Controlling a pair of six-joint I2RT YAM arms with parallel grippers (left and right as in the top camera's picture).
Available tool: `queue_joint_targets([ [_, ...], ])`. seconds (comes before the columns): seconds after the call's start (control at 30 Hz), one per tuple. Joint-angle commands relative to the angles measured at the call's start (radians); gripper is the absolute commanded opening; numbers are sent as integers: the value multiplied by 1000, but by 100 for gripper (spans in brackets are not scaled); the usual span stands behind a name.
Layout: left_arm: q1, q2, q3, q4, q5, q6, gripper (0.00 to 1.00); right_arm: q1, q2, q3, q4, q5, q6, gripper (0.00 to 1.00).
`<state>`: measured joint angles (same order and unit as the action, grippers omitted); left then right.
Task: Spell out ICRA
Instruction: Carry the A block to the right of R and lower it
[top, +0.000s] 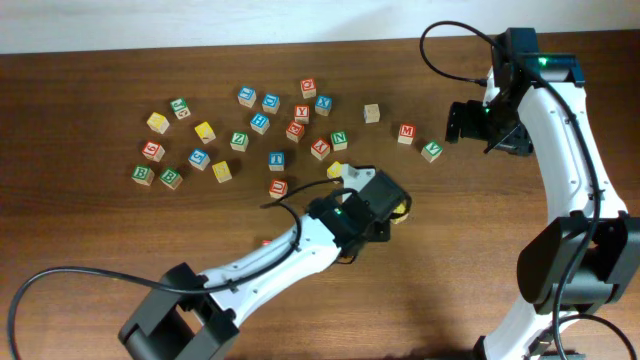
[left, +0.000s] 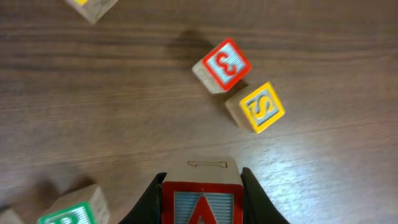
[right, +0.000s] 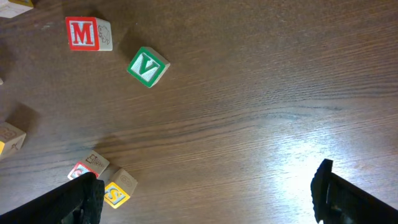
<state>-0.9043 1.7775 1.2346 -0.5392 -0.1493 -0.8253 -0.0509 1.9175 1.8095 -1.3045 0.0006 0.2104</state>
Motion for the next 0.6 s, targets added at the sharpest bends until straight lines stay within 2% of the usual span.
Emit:
queue_joint_targets([
  [0.0,-12,76,-6,10,-53,-20,12,-2,3,-3,1,12,8,98],
  [0.13,-12,126,-6,-2,30,-20,12,-2,3,-3,0,12,8,98],
  [0.37,-12,126,-6,-94,30,-19,21,-2,3,-3,0,12,8,98],
  [0.43,-12,126,-6,-94,31,-19,29,-2,3,-3,0,12,8,98],
  [0.57,-12,126,-6,-94,30,-19,30,-2,3,-3,0,12,8,98],
])
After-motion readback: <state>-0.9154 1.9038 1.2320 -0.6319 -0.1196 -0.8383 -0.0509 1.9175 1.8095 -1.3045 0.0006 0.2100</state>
